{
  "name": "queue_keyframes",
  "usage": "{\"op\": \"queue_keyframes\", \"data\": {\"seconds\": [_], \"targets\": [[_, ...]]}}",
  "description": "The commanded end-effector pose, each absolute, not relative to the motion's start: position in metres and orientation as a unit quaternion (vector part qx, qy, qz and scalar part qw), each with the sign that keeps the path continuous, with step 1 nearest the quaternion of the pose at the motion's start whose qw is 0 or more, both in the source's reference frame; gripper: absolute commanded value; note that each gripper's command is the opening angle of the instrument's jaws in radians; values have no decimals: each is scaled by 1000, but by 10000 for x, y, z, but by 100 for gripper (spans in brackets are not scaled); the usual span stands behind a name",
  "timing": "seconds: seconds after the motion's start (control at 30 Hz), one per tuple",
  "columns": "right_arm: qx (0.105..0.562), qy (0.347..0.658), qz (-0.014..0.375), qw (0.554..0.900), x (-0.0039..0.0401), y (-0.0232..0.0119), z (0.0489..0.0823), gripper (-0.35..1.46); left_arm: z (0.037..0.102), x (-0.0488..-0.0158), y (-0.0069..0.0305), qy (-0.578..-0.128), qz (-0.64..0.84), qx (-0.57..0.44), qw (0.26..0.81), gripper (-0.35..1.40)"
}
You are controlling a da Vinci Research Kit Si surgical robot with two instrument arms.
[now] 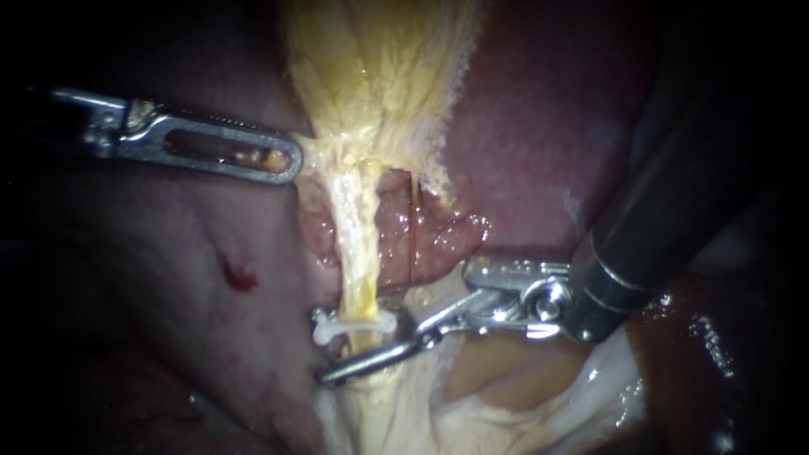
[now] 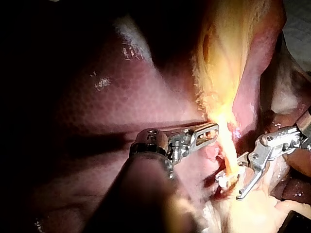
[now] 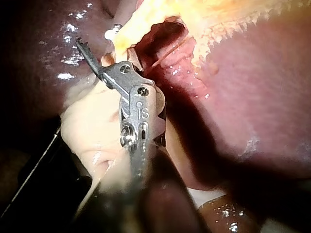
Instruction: Going back first clip left tube
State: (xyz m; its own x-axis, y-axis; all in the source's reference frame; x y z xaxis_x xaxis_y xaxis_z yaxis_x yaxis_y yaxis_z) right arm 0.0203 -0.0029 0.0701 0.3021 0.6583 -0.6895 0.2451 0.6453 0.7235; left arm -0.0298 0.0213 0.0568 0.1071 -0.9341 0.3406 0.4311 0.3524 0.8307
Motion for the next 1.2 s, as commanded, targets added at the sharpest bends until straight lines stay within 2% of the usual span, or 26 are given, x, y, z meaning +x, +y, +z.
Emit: {"op": "queue_keyframes", "data": {"seconds": [0.03,0.3,0.6,0.8,1.07,1.2], "targets": [[393,573,147,704,202,-28,704,49,568,-298,213,-449,-495,280,689,-35],[369,580,148,711,196,-18,720,49,568,-298,213,-449,-495,280,689,-35],[350,584,128,722,185,-16,717,50,567,-298,213,-449,-495,281,689,-35],[322,579,105,741,163,-9,708,50,567,-297,212,-449,-495,281,689,-35],[299,583,86,751,121,-2,697,50,567,-297,212,-449,-495,281,689,-35],[286,573,72,765,97,-1,690,50,567,-297,212,-449,-495,281,689,-35]]}}
